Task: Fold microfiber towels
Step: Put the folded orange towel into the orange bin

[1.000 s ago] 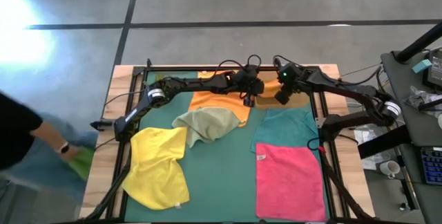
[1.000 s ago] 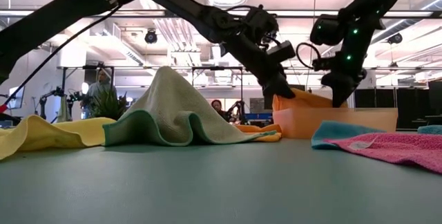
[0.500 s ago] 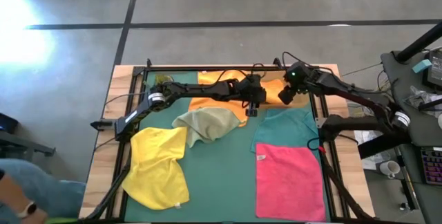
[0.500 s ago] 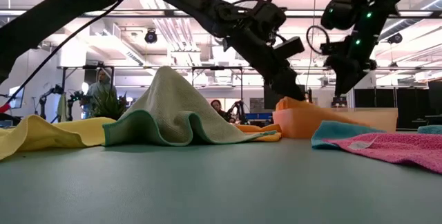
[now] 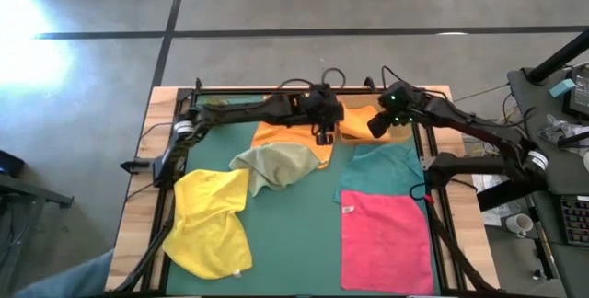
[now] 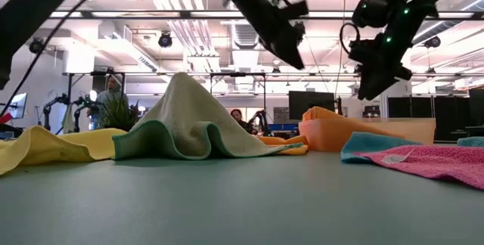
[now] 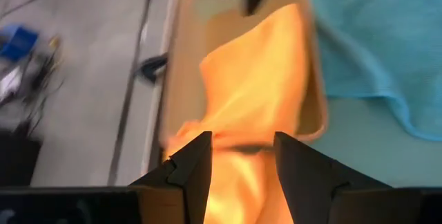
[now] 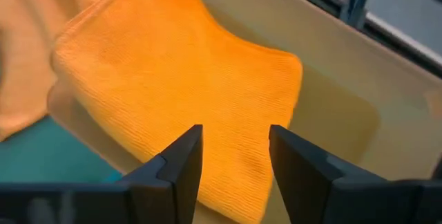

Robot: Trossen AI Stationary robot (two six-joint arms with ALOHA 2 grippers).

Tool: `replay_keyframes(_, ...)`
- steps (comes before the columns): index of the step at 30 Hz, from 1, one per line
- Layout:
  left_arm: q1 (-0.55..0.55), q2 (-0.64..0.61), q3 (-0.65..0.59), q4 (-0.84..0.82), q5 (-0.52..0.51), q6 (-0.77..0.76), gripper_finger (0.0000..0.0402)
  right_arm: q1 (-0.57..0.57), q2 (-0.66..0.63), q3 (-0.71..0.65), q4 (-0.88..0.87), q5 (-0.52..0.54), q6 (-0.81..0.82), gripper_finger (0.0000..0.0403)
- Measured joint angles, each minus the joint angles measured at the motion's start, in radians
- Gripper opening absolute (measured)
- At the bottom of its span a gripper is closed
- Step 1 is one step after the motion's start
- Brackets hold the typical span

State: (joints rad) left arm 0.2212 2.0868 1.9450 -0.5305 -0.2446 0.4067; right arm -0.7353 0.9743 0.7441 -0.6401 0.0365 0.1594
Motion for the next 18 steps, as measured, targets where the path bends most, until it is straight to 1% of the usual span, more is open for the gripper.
replay_keyframes(2, 0.008, -0.044, -0.011, -0.049, -0.026, -0.045, 0.0140, 0.000, 0.022, 0.002, 0.020, -0.034, 0.008, 0.0157)
replay_keyframes(3, 0.012, -0.066, -0.024, -0.085, -0.027, -0.073, 0.0140, 0.000, 0.035, 0.010, 0.022, -0.051, 0.013, 0.0156)
replay_keyframes(6, 0.024, -0.136, -0.073, -0.119, -0.027, -0.170, 0.0140, 0.000, 0.083, 0.055, 0.009, -0.074, 0.013, 0.0145)
replay_keyframes(9, 0.032, -0.210, -0.159, -0.109, -0.029, -0.232, 0.0140, -0.005, 0.150, 0.117, -0.021, -0.083, -0.009, 0.0109)
replay_keyframes(14, 0.038, -0.304, -0.353, -0.033, -0.030, -0.298, 0.0140, -0.020, 0.280, 0.200, -0.071, -0.102, -0.064, 0.0023)
replay_keyframes(16, 0.038, -0.338, -0.419, 0.026, -0.030, -0.314, 0.0140, -0.034, 0.327, 0.222, -0.087, -0.101, -0.079, 0.0014)
replay_keyframes(18, 0.039, -0.366, -0.478, 0.035, -0.031, -0.350, 0.0140, -0.045, 0.371, 0.241, -0.098, -0.112, -0.093, 0.0011)
